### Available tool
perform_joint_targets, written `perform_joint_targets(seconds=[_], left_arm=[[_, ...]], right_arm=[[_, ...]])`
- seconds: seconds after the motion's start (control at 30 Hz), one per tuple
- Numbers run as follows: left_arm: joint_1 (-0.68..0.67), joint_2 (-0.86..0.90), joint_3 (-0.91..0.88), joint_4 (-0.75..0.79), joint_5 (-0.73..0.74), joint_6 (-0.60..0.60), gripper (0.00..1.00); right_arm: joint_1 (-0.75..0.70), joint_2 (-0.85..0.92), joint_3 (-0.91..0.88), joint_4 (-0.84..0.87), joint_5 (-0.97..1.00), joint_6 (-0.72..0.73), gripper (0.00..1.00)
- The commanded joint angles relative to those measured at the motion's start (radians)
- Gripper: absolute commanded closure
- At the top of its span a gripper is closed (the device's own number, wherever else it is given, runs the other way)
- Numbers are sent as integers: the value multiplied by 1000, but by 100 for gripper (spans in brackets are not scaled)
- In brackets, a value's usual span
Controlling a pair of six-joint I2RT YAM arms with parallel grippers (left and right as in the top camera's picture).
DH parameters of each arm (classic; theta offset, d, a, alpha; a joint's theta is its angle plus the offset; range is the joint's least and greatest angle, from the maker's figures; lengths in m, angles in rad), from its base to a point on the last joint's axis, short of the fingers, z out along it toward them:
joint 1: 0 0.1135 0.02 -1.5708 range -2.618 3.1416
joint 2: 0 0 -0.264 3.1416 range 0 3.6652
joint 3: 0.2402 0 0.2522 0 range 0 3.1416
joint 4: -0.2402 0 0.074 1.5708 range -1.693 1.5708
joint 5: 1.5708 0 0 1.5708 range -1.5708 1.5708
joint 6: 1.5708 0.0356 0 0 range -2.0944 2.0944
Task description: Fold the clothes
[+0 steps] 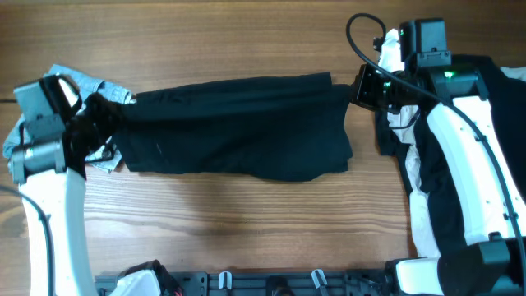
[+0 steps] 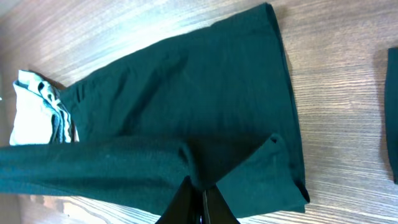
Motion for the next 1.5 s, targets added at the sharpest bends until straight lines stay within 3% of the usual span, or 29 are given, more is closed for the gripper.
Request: perform_joint_targets(seconds=[0.0,0.07,0.13,0.3,0.37,0.43,0.6,0.7,0.83,0.87,0.93,1.0,1.1,1.17,1.33,1.47], left_arm=[[10,76,16,87,-81,24,96],[10,111,16,148,-81,24,96],[10,155,16,175,-100,24,96],[5,255,16,243,-108,24,95],[-17,299,16,300,-107,24,91],[-42,312,16,312,-108,25,91],[-63,312,16,308,-108,25,91],[-63,312,16,304,-108,25,91],[-63,312,16,301,-107,24,91],[-63,312,16,301,-107,24,92],[-63,312,16,301,-107,24,92],[-63,312,16,301,-107,24,92],[-63,312,16,300,-107,25,92],[-63,310,16,297,-107,25,92],[-63,293,16,271,-108,77,93],[-66,275,16,264,-107,101,93]], right_arm=[[-14,30,12,-5,45,23,96],[-15,45,7,28,57,26,96],[-14,82,6,105,60,27,87],[-14,180,6,189,60,34,89],[-14,212,6,228,58,11,68],[-10,224,6,248,29,-66,53],[93,362,5,232,15,-202,51],[148,491,5,243,15,-214,51],[186,516,5,240,31,-241,50],[189,517,5,252,34,-237,51],[189,517,5,260,33,-236,80],[181,499,6,227,33,-236,96],[172,410,6,193,33,-239,96],[154,261,6,124,58,-234,96],[152,-2,6,-16,194,-113,96],[152,-88,6,-61,210,-42,96]])
